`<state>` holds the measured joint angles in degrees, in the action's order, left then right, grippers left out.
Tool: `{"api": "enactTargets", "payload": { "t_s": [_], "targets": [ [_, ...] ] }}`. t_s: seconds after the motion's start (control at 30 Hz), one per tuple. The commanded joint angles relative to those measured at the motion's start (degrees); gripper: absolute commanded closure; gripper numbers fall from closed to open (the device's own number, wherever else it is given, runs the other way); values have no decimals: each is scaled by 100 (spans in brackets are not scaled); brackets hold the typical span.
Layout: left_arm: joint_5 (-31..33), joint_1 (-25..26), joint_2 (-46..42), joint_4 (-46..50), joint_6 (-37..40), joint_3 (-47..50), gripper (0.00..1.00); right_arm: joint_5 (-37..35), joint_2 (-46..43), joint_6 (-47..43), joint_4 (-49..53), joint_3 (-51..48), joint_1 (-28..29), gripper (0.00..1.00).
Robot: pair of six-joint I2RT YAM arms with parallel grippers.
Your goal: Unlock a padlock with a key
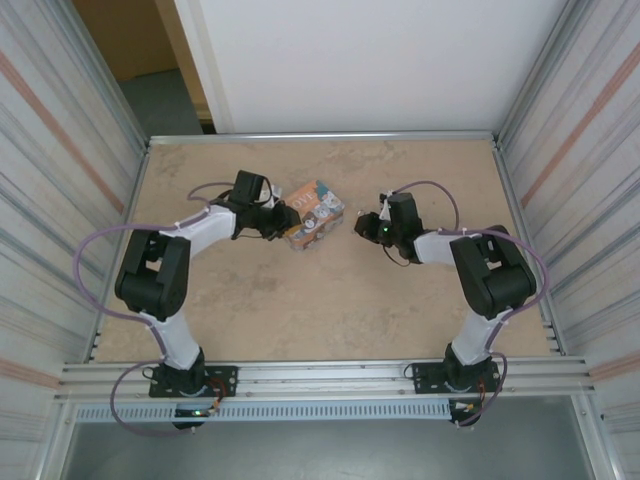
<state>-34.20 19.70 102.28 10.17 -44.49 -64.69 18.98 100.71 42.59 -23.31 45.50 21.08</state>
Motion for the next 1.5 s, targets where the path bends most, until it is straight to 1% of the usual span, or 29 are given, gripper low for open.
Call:
{"api": "enactTargets", "payload": {
  "t_s": [0.0,0.27,0.47,0.8,0.9,1.0,1.1,1.27,1.47],
  "targets": [
    [341,-188,-68,495,261,89,81,-105,-312,-248,244,-100,-57,100],
    [260,-482,68,529,359,-91,80,-137,-566,-330,443,-225,-102,100],
    [275,-503,53,506,389,-142,79,-101,-569,-339,480,-192,-103,100],
    [214,-503,-343,529,373,-42,70,-62,-643,-381,606,-121,-97,100],
    [45,-507,-520,571,372,-63,65,-27,-718,-481,795,-51,-103,100],
    [-26,-520,-730,620,380,-58,62,-35,-820,-686,1120,27,-112,100],
    [96,-529,-1026,767,475,9,60,-27,-985,-850,1418,55,-119,100],
    [513,-546,-1650,1129,709,247,55,73,-1350,-1078,1930,69,-121,100],
    [1037,-599,-2394,1594,929,649,54,145,-1907,-1460,2804,138,-86,100]
  ]
}}
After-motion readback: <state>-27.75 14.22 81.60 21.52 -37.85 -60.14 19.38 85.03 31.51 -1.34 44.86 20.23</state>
